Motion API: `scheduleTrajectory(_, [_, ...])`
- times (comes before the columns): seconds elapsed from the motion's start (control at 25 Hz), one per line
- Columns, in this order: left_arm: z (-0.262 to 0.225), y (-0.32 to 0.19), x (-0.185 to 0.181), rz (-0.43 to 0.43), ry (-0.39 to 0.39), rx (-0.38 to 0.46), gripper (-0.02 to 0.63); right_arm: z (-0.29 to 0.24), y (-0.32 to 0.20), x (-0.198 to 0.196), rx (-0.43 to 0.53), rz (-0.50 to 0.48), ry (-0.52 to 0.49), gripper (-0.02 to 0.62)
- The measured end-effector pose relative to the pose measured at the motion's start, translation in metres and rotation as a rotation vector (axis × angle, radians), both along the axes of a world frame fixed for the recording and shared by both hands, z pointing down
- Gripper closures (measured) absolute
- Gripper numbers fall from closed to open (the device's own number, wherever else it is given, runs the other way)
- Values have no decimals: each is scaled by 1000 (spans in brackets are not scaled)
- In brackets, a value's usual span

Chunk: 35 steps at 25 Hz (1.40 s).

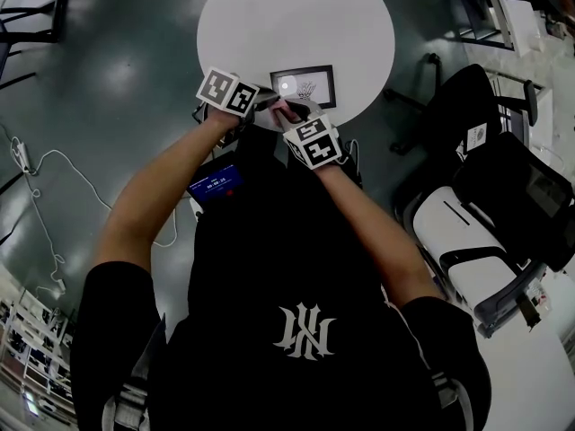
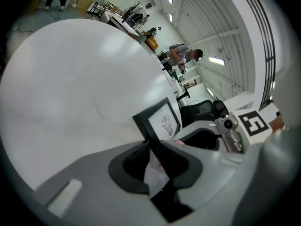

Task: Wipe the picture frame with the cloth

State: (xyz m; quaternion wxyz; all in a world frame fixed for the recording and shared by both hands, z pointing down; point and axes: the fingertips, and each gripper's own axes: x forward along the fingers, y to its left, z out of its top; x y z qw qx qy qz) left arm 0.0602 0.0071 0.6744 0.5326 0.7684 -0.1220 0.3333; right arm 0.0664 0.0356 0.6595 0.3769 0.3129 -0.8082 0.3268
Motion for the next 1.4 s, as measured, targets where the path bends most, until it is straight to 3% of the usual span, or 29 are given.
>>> scheduleTrajectory(0.32, [-2, 0, -1, -6, 3, -6, 546, -1, 0, 10, 34, -18, 47, 517])
scheduleTrajectory(0.56, [0, 1, -1, -2, 3, -4, 546, 4, -2, 35, 7, 77, 62, 517])
scheduleTrajectory(1.4, [-2, 2, -1, -7, 1, -11, 546, 1, -13, 116, 78, 143, 192, 518])
